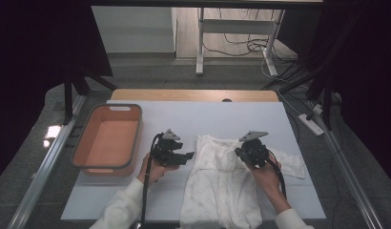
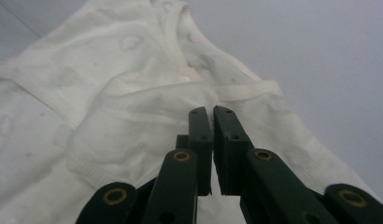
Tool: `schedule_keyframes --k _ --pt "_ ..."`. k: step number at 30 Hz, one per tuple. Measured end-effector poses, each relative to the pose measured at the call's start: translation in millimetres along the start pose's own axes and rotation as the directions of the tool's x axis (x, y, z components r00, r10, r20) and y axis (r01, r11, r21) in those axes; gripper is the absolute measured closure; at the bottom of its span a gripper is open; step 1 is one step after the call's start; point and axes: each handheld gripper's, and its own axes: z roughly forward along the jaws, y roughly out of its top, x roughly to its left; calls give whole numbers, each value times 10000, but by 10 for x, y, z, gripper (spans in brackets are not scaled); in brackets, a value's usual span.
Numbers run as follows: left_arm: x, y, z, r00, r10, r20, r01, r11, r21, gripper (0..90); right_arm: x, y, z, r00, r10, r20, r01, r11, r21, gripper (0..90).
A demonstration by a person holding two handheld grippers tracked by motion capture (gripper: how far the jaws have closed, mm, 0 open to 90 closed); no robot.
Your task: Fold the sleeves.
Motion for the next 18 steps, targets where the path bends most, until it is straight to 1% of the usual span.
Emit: schedule_keyframes --k 1,2,3,4,6,7,8,10,12,13,14,15,17,18 --pt "3 0 -2 10000 -6 -7 6 10000 -12 360 -51 -33 -5 9998 207 41 -208 9997 90 853" --pt "3 0 -2 10000 -6 -7 6 10000 -12 360 -65 -43 -4 9996 268 25 -269 9996 120 847" --pt "4 0 1 10000 -15 16 15 10000 13 360 -81 -59 3 9994 333 31 -333 9993 152 823" --pt "1 -1 7 10000 -38 35 38 10000 10 360 -88 -69 6 9993 370 20 -370 9991 195 787" --pt "-2 -2 10 10000 -17 42 17 10000 52 360 -92 -79 5 9993 357 90 -358 9993 104 677" --pt "-2 -2 10 10000 -17 42 17 10000 52 360 -92 -79 5 9993 357 90 -358 9993 104 677" --pt "-3 -1 9 10000 -20 33 19 10000 41 360 -98 -77 -23 9986 518 64 -516 9984 -221 546" --pt "-1 -1 1 10000 -47 0 47 10000 -24 360 -109 -74 -63 9975 708 -72 -711 9952 -675 467" --pt "5 -1 -2 10000 -47 -3 47 10000 -29 360 -127 -75 -105 9965 825 -109 -832 9909 -1056 428" --pt "5 -1 -2 10000 -47 -3 47 10000 -29 360 -127 -75 -105 9965 825 -109 -832 9909 -1056 428" --pt "5 -1 -3 10000 -39 -5 39 10000 -37 360 -149 -81 -132 9952 953 -206 -972 9870 -1278 408" --pt "4 -1 -3 10000 -31 -7 31 10000 -38 360 -160 -89 -140 9945 1010 -282 -1039 9851 -1369 404" --pt "3 0 -4 10000 -17 -18 17 10000 -36 359 -169 -94 -145 9942 1027 -326 -1062 9846 -1387 401" --pt "3 0 -5 10000 -9 -32 9 10000 -35 359 -185 -111 -144 9936 1049 -417 -1098 9838 -1414 393"
